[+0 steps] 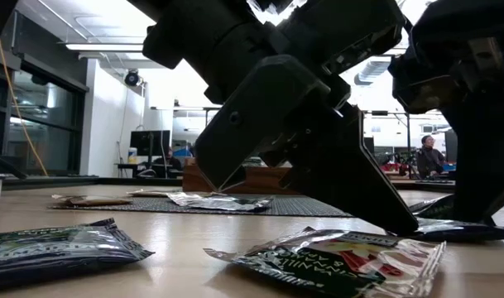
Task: Pick & Place Tea
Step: Put the purple tea bag into the left section of the wooden organizer
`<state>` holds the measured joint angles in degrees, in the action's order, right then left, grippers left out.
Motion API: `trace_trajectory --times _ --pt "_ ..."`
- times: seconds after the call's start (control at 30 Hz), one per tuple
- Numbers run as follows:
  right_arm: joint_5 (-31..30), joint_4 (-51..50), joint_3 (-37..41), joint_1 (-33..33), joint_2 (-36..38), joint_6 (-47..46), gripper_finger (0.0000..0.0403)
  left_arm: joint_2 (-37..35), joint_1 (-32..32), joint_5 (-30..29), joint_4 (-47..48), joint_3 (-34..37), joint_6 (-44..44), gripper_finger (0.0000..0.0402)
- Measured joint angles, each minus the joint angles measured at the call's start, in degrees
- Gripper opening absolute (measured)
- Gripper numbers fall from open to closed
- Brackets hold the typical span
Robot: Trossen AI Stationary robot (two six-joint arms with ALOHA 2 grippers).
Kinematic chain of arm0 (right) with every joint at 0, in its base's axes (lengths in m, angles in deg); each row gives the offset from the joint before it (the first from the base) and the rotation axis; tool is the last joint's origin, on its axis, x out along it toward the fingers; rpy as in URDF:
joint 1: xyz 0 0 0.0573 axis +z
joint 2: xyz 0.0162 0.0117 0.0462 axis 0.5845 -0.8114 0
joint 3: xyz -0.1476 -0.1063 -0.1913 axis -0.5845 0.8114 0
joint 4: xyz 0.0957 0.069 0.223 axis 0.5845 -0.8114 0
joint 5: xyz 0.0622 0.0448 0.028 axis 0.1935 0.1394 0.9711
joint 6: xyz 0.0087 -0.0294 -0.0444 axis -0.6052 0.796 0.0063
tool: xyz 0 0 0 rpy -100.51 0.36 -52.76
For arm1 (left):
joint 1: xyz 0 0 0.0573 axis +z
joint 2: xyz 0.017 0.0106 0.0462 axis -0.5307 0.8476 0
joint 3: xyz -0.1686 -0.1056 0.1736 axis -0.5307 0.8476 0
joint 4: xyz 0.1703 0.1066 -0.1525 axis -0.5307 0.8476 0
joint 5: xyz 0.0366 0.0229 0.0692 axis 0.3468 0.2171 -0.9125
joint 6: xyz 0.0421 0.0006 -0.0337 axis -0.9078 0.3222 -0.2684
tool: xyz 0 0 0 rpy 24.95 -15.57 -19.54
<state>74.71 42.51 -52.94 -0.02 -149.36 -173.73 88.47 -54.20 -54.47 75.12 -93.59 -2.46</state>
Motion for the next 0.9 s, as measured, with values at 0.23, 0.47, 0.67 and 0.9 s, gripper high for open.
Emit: trace_trajectory --times 0.23,0.47,0.67,0.9 --pt "-0.2 0.0 0.0 0.0 0.0 1.2 0.0001 -3.2 0.1 0.1 5.5 0.2 0.0 0.0001" --pt "-0.5 -0.7 0.0 0.1 0.1 2.8 0.0001 -8.3 0.0 -2.6 15.8 0.4 -2.2 0.0001" --pt "-3.7 -0.9 -0.6 0.3 0.1 6.2 0.0000 -11.4 0.1 -7.2 22.0 1.3 -2.7 0.0001" --pt "-8.7 -5.5 -4.4 0.3 0.1 12.0 0.0000 -18.2 1.0 -7.5 12.3 13.6 -0.6 0.0001"
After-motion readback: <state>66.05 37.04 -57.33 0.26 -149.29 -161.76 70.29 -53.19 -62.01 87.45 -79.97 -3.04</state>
